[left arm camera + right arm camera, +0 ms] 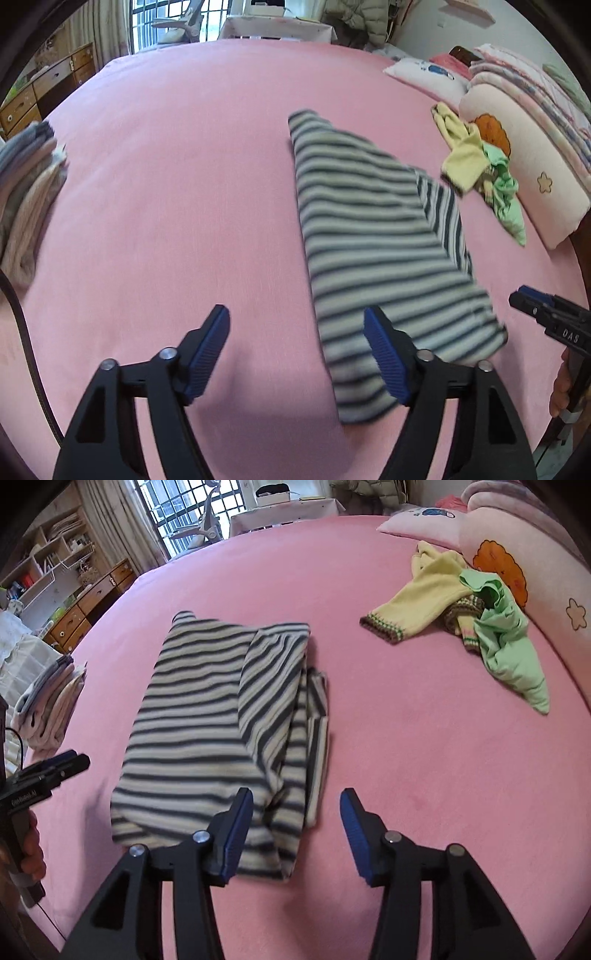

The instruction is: Fold small clothes

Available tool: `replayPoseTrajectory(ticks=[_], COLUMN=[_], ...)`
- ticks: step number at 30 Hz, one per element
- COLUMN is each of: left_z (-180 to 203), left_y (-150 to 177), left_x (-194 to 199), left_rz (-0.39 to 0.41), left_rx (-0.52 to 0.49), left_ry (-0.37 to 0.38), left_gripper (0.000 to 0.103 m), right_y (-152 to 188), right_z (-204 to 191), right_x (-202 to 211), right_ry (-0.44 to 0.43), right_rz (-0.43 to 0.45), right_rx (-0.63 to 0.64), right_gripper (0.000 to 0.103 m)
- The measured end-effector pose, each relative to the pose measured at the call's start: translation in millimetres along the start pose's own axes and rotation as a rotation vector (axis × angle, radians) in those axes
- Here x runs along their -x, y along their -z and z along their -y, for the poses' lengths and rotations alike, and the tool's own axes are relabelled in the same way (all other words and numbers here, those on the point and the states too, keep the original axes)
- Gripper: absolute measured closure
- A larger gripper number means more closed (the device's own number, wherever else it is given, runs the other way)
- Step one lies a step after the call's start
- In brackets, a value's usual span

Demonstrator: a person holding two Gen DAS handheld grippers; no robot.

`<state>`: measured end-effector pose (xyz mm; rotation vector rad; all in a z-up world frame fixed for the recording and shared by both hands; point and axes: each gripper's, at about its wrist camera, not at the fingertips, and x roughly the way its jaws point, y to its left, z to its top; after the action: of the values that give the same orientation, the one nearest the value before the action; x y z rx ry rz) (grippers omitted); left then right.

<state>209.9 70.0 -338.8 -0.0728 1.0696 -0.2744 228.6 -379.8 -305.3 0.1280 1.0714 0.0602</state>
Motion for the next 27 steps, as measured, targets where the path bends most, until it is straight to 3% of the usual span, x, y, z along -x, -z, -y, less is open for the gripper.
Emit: replayPoseTrajectory(ticks=[9, 20, 27], left_z=[-14, -13, -14], left_y=[-36, -58, -81], left_x=[-9, -75, -108], left_rz=[-0.018, -0.108, -0.117], left_rx=[0.052, 0.047, 0.081], left_ry=[0.056, 0.102, 0.151], left_gripper=[0.022, 0.022, 0.022], right_y=[-19, -48, -67], right_z=[15, 35, 46], right_x=[-19, -78, -113], right_ry=[-0.073, -0.177, -0.204], right_rz=[-0.053, -0.095, -0.117], right_rx=[-0.08, -0.218, -0.246], right_gripper=[0.046, 0.046, 0.046])
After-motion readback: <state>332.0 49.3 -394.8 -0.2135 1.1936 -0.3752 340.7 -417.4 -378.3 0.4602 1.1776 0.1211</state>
